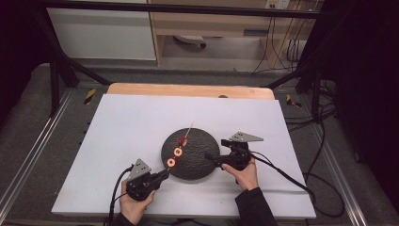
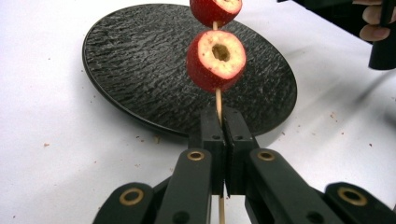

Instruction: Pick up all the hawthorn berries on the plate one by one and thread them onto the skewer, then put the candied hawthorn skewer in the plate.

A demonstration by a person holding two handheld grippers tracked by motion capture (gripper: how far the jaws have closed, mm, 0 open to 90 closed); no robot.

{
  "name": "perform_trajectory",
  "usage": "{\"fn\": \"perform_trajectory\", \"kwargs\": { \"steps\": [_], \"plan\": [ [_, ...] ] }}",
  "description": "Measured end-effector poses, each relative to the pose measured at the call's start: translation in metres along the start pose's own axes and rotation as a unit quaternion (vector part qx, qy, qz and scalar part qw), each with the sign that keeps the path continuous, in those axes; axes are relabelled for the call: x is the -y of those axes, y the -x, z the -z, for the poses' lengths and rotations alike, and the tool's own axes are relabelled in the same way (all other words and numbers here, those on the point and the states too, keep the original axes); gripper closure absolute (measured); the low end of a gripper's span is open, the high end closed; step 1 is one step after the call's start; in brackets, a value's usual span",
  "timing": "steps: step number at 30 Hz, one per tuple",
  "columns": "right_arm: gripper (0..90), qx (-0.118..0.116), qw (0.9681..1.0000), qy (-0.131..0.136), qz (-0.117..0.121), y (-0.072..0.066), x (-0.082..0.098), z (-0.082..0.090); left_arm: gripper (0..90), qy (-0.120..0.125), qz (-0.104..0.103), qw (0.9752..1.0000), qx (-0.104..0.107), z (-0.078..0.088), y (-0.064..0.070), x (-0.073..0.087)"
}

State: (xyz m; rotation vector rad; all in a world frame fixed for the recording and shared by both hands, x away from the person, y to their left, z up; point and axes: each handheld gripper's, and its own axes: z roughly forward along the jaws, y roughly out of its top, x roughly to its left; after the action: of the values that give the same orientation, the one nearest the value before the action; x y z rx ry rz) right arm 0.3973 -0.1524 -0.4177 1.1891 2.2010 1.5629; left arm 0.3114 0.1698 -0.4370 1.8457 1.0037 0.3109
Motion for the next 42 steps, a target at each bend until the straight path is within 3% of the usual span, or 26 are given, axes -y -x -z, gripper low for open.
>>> {"fn": "perform_trajectory", "kwargs": {
  "steps": [7,14,19,29,42],
  "plan": [
    [2.0,0.030,0.9965,-0.066,0.041,0.018,0.013,0.020,88.7,-0.020,-0.016,0.9996,0.005,-0.002,-0.003,-0.004],
    [1.4,0.042,0.9931,-0.098,0.049,0.031,0.028,0.036,88.7,-0.034,-0.025,0.9991,0.007,0.000,-0.008,-0.013],
    [1.0,0.025,0.9945,-0.092,0.043,0.043,0.042,0.049,88.7,-0.059,-0.037,0.9975,0.005,-0.003,-0.011,-0.024],
    [1.3,0.037,0.9950,-0.088,0.032,0.054,0.056,0.071,88.7,-0.102,-0.058,0.9931,0.002,-0.013,-0.014,-0.049],
    [1.4,0.042,0.9943,-0.094,0.028,0.057,0.062,0.076,88.7,-0.160,-0.061,0.9852,-0.005,-0.036,-0.012,-0.053]
  ]
}}
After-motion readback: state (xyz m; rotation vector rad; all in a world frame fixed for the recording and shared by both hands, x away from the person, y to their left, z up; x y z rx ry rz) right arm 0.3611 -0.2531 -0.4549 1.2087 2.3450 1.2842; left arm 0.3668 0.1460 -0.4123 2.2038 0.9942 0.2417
